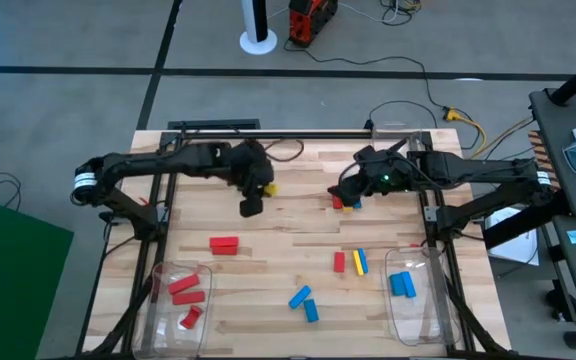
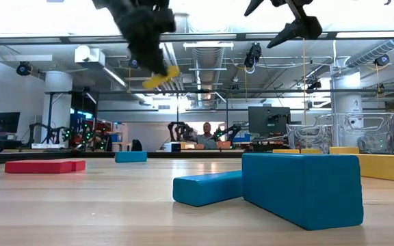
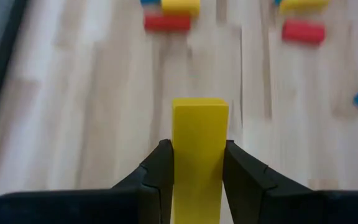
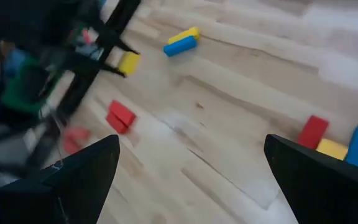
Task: Sort blocks
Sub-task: Put the yellow block into the top right transparent bin
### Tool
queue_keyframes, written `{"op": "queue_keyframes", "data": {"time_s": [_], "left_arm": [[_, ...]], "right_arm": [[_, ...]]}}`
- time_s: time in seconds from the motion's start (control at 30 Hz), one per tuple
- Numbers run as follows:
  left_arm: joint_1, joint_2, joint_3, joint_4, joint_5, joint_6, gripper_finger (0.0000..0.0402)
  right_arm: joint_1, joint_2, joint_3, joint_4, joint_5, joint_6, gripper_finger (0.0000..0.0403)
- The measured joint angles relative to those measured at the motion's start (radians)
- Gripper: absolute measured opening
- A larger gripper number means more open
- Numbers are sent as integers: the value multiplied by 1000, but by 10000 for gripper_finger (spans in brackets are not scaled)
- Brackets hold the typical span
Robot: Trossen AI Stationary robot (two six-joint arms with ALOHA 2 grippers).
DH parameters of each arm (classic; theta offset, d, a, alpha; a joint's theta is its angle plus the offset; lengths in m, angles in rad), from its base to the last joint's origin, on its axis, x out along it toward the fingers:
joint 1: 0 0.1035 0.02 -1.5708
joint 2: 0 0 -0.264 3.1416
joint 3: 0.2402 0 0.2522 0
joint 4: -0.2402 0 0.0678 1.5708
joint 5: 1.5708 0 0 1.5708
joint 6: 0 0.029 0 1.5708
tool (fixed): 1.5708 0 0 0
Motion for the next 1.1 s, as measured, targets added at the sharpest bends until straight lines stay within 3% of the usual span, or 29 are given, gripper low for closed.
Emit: {"op": "queue_keyframes", "data": {"time_s": [0.17, 0.43, 0.57, 1.1], "left_arm": [[-1, -1, 107, 3, -31, 0, 88], [-2, 26, 209, 12, -67, -7, 88], [-4, 81, 270, 11, -67, -12, 88], [-58, 297, 524, -58, -64, -6, 88]], "right_arm": [[-20, 0, -1, 41, 0, 82, 391], [-53, 36, 0, 261, -1, 53, 391], [-64, 70, 20, 283, -2, 7, 391], [-120, 150, 109, 132, -37, -2, 391]]}}
